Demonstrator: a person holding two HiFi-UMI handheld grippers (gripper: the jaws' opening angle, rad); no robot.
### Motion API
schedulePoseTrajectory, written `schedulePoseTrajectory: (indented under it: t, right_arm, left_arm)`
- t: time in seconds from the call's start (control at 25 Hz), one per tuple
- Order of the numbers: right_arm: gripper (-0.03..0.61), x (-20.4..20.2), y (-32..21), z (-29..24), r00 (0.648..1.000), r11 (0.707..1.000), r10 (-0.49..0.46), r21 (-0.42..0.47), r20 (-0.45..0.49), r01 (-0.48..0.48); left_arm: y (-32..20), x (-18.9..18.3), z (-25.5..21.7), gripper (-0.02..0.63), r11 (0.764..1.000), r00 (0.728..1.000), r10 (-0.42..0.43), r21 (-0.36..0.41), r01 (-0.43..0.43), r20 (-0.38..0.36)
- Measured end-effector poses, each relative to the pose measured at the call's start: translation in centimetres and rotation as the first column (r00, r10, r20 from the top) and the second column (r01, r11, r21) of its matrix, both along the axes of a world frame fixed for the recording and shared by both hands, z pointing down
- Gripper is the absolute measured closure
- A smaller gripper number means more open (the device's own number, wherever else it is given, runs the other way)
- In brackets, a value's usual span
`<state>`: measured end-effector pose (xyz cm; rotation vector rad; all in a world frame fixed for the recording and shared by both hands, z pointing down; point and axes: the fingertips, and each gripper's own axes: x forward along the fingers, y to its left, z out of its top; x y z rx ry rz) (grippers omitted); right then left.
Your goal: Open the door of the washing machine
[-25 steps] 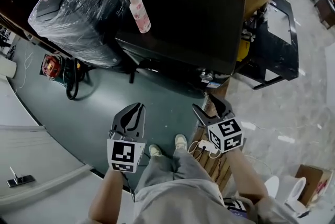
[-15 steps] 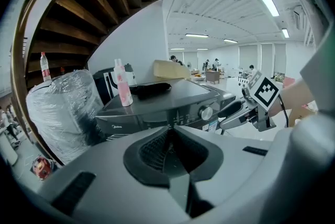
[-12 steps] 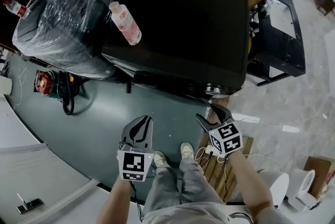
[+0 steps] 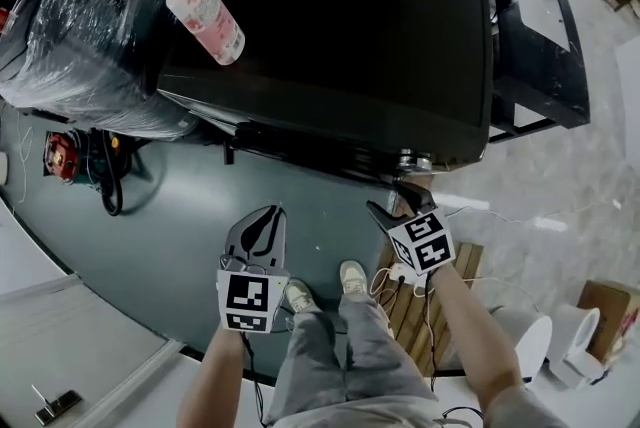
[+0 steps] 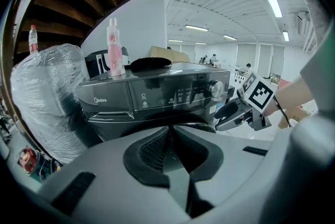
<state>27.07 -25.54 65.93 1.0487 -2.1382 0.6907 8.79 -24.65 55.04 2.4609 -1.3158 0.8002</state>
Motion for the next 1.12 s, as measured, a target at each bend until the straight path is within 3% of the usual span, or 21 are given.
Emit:
schedulePoseTrajectory:
  t: [0.6,0.72,0.88,1.12]
  right_arm:
    - [0.319,0.7,-1.8,6.8,0.993,0.994,-0.101,-0.050,-0.063,0.098]
    - [0.385,0.8,-2.1,7.6,0.988,0.993,-0.110,-0.052,-0.107,0.105]
    - [0.402,0.7,-2.0,8.0,0.981,0.990,-0.139,-0.049,-0.136,0.133]
    - [0.420,-0.6,0.6,8.1,0.984,0.977,-0.169,-0.139,-0.050,0.160]
  left_arm:
    - [-0.6,-0.1,7.1,0.574,0.996,1.000,0.015,-0.087,-0.015,0.001]
    - [-0.3,-0.1,7.9,0.574,0.994,1.000,0.006,-0.109,-0.007,-0.008]
    - [0.4,-0.3,8.4,0.574,0.991,0.999,-0.025,-0.132,0.021,-0.033]
    - [1.2,-0.7,8.9,0.574,0.988,0.999,-0.038,-0.148,0.033,-0.030]
